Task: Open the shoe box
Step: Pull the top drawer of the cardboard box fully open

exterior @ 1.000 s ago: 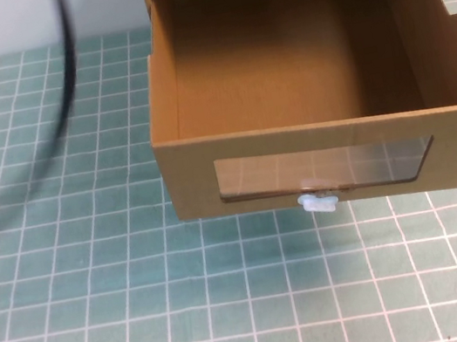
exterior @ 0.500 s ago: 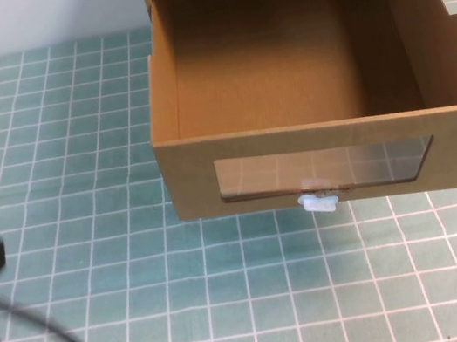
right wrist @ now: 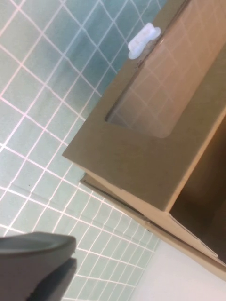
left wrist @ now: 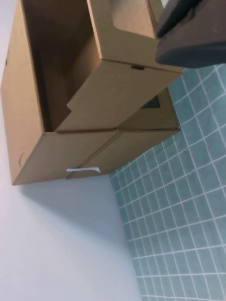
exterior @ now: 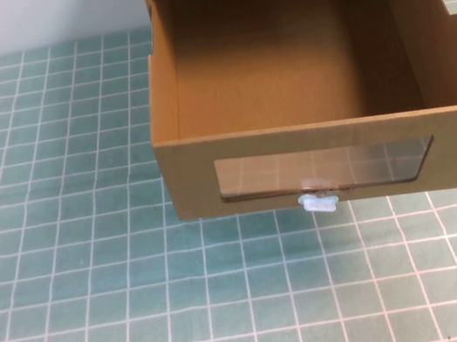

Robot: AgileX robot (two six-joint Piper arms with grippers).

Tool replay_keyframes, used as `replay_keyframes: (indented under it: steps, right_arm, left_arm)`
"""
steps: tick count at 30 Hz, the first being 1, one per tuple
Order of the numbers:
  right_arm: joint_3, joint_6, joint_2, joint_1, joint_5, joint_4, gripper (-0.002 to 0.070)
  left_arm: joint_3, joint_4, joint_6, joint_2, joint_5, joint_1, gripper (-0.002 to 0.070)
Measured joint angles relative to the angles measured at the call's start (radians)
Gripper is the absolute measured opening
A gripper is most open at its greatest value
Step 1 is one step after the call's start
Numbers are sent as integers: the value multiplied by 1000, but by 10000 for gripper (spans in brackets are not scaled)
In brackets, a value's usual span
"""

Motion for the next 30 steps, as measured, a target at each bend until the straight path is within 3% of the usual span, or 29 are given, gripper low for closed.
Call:
replay_keyframes:
  steps: [7,15,26,30]
  right_arm:
    - [0,0,0,0,2,0,-13]
    - [0,0,0,0,2,0,-13]
    - [0,0,0,0,3,0,-13]
    - [0,0,0,0,3,0,-13]
  left_arm:
    - [92,15,-4,-5,-42,0,-5]
    - [174,179,-4,-5,-92,0,-5]
    - [511,221,-4,-92,-501,0,-5]
    - [611,239,-17,-170,-508,12,-5]
